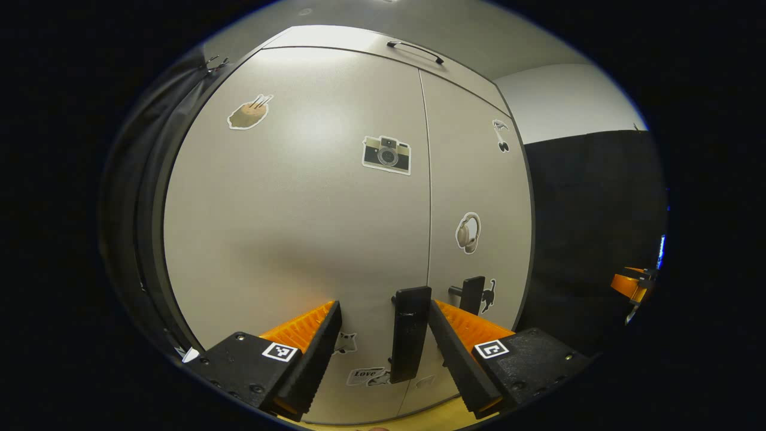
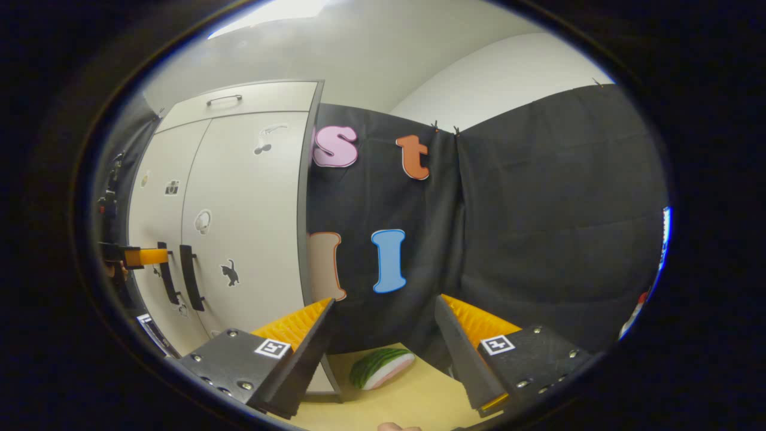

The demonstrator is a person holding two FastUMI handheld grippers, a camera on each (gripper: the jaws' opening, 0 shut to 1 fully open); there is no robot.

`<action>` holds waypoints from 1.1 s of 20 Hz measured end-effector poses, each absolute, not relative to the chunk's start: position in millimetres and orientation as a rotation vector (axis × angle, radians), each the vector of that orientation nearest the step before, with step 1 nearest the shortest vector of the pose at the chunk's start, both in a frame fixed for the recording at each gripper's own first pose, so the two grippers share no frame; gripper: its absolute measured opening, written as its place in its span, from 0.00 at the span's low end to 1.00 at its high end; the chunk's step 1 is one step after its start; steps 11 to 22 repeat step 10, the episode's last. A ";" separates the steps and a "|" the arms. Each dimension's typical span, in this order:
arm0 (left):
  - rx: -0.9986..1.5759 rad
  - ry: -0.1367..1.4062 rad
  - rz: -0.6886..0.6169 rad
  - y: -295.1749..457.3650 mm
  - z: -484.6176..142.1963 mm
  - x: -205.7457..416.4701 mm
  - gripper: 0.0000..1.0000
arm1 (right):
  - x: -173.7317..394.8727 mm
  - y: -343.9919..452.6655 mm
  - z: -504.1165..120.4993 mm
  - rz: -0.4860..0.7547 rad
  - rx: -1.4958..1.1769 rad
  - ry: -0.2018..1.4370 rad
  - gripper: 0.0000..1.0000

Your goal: Grasp the bottle in the cabinet with the left hand and place it on the coaster, then close the right door with the right hand and the left door with the left hand.

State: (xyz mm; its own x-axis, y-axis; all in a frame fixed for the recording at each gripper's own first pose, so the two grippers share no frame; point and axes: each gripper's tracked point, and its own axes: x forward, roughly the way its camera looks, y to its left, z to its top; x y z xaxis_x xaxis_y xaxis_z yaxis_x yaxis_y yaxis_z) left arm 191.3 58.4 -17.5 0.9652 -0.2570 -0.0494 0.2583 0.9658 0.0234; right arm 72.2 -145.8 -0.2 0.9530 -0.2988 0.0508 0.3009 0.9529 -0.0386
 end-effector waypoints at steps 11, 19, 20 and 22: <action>0.137 -0.086 -0.187 52.5 66.1 110.1 0.90 | 80.5 -73.0 57.7 -0.107 -0.016 -0.119 0.99; 0.137 -0.086 -0.187 52.5 66.1 110.1 0.90 | 80.5 -73.0 57.7 -0.107 -0.016 -0.119 0.99; 0.137 -0.086 -0.187 52.5 66.1 110.1 0.90 | 80.5 -73.0 57.7 -0.107 -0.016 -0.119 0.99; 0.137 -0.086 -0.187 52.5 66.1 110.1 0.90 | 80.5 -73.0 57.7 -0.107 -0.016 -0.119 0.99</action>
